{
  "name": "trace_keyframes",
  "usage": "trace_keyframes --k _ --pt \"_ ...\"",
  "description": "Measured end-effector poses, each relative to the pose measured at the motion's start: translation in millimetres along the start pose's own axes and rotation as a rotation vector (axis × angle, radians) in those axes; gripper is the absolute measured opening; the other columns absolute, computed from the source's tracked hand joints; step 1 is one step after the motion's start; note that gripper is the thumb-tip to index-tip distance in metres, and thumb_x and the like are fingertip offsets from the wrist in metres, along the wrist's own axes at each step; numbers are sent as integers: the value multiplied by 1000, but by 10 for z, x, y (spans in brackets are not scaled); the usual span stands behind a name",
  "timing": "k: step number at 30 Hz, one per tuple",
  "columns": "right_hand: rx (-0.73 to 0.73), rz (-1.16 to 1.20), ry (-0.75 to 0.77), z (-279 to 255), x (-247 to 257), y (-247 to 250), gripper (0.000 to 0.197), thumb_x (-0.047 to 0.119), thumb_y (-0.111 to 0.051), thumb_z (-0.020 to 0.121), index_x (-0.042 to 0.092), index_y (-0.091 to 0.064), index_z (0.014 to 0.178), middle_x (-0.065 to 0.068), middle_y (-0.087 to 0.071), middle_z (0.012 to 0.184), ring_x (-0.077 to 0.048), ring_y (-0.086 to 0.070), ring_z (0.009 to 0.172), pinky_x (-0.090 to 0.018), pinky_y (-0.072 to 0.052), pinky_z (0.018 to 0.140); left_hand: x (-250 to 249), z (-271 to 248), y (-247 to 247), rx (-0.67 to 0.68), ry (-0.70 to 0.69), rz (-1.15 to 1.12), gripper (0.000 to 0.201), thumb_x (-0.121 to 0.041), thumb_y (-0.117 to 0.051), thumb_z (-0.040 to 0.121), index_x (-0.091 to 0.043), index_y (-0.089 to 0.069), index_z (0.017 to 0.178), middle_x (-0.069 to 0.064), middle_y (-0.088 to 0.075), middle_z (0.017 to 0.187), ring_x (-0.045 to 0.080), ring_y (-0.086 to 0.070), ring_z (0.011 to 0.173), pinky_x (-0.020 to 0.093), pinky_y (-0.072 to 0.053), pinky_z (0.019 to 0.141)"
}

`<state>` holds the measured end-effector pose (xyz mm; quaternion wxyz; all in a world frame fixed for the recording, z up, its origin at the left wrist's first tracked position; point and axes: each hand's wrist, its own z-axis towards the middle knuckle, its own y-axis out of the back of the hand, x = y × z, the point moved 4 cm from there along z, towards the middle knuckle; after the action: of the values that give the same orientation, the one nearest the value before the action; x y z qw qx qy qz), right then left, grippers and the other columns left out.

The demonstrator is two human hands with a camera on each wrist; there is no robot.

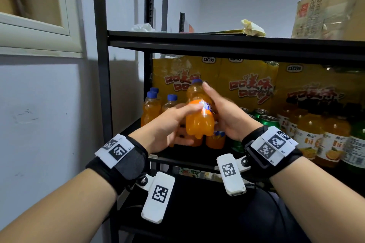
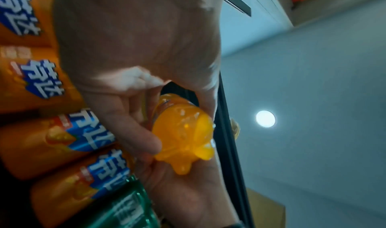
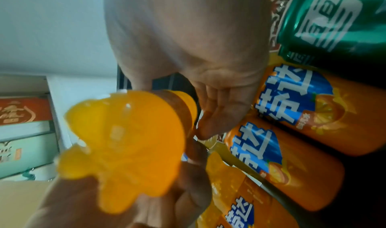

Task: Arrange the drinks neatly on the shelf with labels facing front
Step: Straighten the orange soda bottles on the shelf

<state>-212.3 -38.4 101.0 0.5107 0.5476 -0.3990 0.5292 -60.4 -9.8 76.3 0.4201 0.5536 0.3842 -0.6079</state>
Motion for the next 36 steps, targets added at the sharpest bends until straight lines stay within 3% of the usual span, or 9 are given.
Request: trace_keyframes --k 4,7,10,14,18,22,27,31,36 --pt "-31 -15 326 -73 80 46 37 42 -82 85 17 -75 112 -7 -80 103 -27 -77 96 -41 -65 80 1 46 101 -28 -202 81 53 -26 -80 87 -37 -55 133 -6 -75 118 16 -74 105 35 -63 79" --pt "-137 -216 524 -128 123 31 42 35 -93 72 21 -74 107 3 -80 98 -14 -77 92 -36 -63 83 42 76 154 -55 -415 283 62 -13 -80 88 -29 -52 141 -10 -72 124 9 -69 115 26 -58 89" --pt "-160 -358 673 -219 103 -57 53 30 -95 69 22 -67 114 5 -75 106 -13 -72 100 -39 -61 89 65 65 203 -168 -585 483 70 -17 -83 86 -23 -49 147 -5 -67 131 12 -64 123 39 -55 103" --pt "-177 -451 925 -350 85 -167 54 11 -91 69 14 -59 112 0 -64 110 -16 -64 102 -38 -56 87 -11 7 254 -375 -828 789 59 -28 -72 89 -22 -52 144 1 -63 136 18 -60 125 44 -51 103" --pt "-228 -514 1083 -399 87 -214 55 0 -90 68 5 -56 111 -6 -55 115 -18 -58 103 -31 -55 85 -80 3 220 -390 -841 751 53 -31 -63 92 -41 -45 141 -6 -60 137 8 -61 121 30 -52 101" --pt "-235 -548 1068 -396 116 -183 56 6 -88 72 5 -55 117 -6 -55 116 -20 -59 104 -36 -55 86 -122 29 230 -362 -851 743 62 -22 -72 89 -34 -49 144 -4 -60 137 10 -59 125 34 -50 105" --pt "-218 -567 1037 -370 266 -76 65 38 -73 87 15 -46 142 3 -58 129 -10 -60 114 -23 -50 95 -277 105 269 -196 -677 710 77 -43 -82 81 -44 -43 148 -16 -60 135 2 -57 123 27 -50 101" --pt "-228 -443 960 -235 423 -5 59 36 -74 92 15 -52 143 7 -66 125 -8 -64 114 -24 -54 94 -335 179 295 -82 -573 536 82 -31 -85 82 -35 -41 151 -14 -63 136 2 -62 122 28 -57 97" --pt "-322 -381 925 -18 504 110 45 32 -80 90 14 -62 127 18 -70 106 9 -67 98 -8 -50 81 -322 193 434 -267 -616 455 74 -36 -82 85 -30 -45 149 -13 -67 130 2 -63 119 22 -55 96"
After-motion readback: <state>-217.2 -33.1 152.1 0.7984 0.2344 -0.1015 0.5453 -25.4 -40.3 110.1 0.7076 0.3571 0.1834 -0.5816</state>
